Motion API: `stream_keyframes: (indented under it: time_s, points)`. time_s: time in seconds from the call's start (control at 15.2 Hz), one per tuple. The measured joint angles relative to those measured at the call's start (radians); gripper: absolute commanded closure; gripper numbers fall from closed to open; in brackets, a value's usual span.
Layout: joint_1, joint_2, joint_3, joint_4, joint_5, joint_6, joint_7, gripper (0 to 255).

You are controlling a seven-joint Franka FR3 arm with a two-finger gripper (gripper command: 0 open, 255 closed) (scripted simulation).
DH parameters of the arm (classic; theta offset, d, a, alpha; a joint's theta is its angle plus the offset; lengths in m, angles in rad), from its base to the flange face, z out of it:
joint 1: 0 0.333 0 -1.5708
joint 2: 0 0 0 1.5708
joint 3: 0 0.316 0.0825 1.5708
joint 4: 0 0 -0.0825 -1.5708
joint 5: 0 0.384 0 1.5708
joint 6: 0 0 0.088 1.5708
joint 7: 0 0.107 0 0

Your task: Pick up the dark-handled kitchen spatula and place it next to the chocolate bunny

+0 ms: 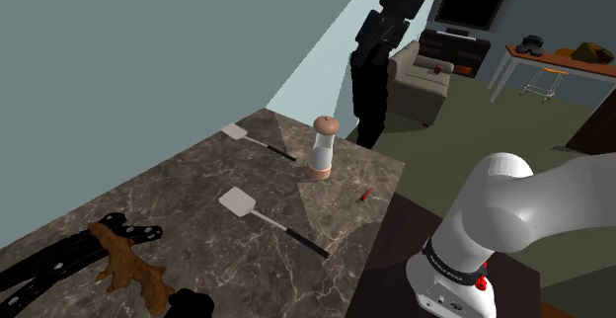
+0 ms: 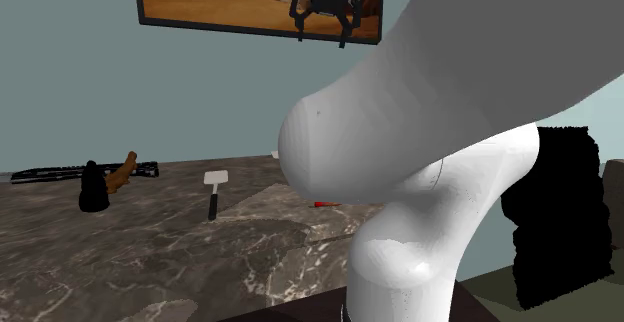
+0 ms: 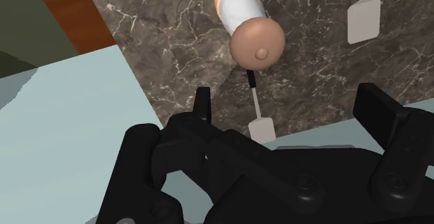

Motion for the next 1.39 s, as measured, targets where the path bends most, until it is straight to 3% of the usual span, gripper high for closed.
stream_keyframes:
  time_s: [0.33,0.66,1.39]
  points:
    - [0.008,0.093,0.005,0.0,-0.005,0.063,-0.016,0]
    - [0.022,0.272,0.021,0.032,-0.011,0.162,-0.034,0]
    - [0.045,0.694,0.054,0.209,-0.042,0.299,-0.057,0]
